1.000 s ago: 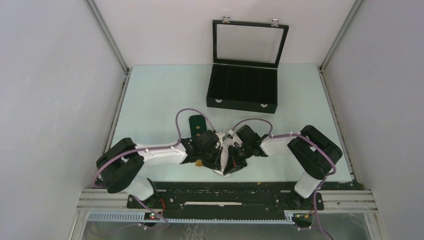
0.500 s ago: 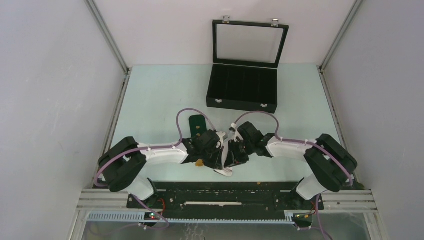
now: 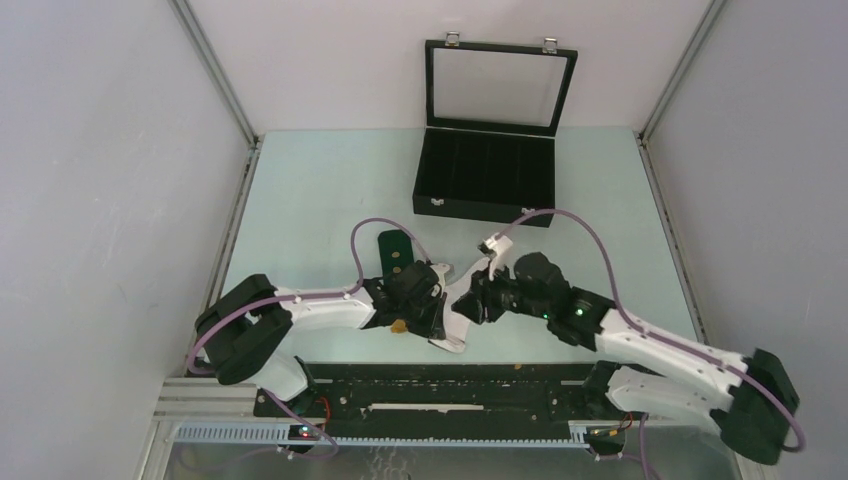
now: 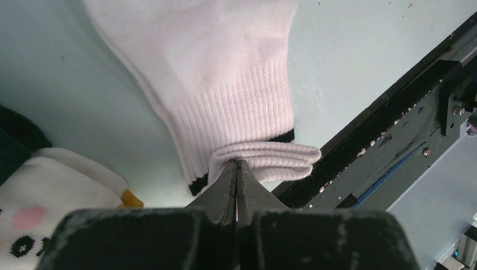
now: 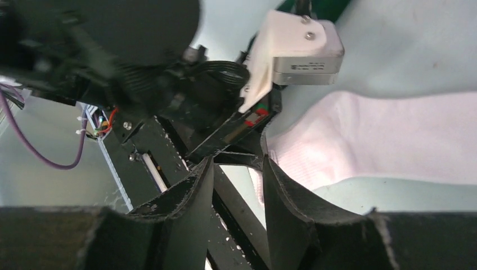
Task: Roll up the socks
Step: Roll a pair of socks at the center of the board.
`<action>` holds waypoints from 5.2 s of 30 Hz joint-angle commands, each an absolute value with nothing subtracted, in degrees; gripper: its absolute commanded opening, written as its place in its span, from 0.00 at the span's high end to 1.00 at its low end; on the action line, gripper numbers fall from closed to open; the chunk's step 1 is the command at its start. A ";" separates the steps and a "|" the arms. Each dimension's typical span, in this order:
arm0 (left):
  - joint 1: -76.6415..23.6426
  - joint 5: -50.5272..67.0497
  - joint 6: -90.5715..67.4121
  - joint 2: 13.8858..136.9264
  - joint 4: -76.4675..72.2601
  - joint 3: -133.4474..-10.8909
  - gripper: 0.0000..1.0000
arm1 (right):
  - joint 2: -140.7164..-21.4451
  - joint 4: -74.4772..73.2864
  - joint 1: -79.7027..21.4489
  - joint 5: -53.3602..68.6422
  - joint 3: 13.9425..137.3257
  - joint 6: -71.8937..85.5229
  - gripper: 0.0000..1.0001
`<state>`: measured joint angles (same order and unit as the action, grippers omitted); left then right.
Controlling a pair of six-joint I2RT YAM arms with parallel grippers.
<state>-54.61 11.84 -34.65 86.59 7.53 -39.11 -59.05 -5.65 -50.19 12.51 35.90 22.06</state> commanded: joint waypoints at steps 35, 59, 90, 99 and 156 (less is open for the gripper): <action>-54.45 9.80 -34.17 90.09 4.95 -34.82 1.00 | -69.99 15.45 -82.77 -16.14 23.97 -25.42 0.54; -51.84 12.24 -35.07 89.30 2.22 -31.81 1.00 | -79.53 12.31 -79.12 -17.93 26.69 -20.40 0.56; -46.18 6.02 -36.47 61.09 8.58 -27.72 1.00 | -84.75 -3.14 -65.84 12.99 36.41 -4.06 1.00; -46.22 8.47 -35.03 55.73 9.67 -27.81 1.00 | -89.11 1.87 -52.44 37.13 39.21 10.83 1.00; -50.99 16.43 -33.97 82.22 11.50 -40.62 1.00 | -94.45 17.43 -43.10 28.52 21.82 43.55 1.00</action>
<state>-50.68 18.13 -34.50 81.52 10.55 -37.23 -93.45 26.09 -43.29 37.39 24.91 45.63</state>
